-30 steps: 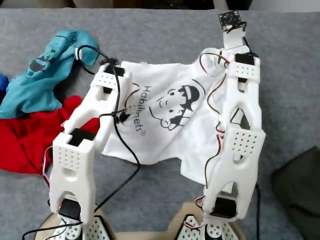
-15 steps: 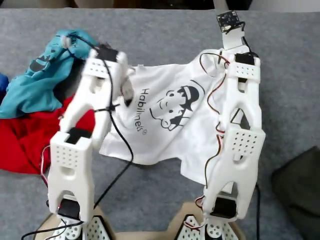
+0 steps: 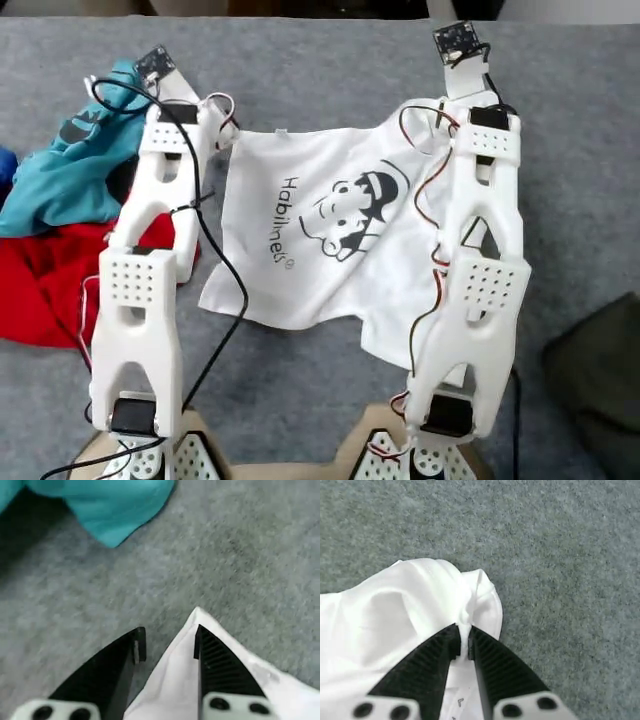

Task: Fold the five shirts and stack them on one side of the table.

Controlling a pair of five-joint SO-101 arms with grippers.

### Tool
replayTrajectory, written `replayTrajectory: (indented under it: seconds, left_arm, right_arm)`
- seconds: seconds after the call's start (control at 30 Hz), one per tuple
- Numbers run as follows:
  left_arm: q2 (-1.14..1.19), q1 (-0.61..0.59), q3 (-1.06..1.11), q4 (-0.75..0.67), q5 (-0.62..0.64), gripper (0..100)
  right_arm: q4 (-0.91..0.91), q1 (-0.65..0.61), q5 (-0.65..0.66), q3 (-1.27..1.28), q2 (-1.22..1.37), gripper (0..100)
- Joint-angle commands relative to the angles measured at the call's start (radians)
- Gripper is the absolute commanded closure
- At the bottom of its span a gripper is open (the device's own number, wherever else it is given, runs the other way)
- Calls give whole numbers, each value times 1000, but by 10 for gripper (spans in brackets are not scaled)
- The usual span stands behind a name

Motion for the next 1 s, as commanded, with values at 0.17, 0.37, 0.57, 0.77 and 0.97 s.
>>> replayTrajectory:
  seconds: [0.17, 0.37, 0.57, 0.77, 0.97]
  left_arm:
    - [61, -3, -54, -196, 2, 829]
    - [70, 26, -52, -204, 2, 829]
    - [70, 66, -51, -204, 2, 829]
    - [73, 77, -43, -210, -97, 829]
    - [73, 77, -21, -209, -215, 913]
  right_arm:
    - [3, 8, 11, -51, -8, 992]
    - [3, 8, 11, -50, -8, 992]
    - [3, 8, 11, -50, -8, 992]
    - [3, 10, 11, -50, -8, 992]
    - [3, 12, 11, -50, -8, 992]
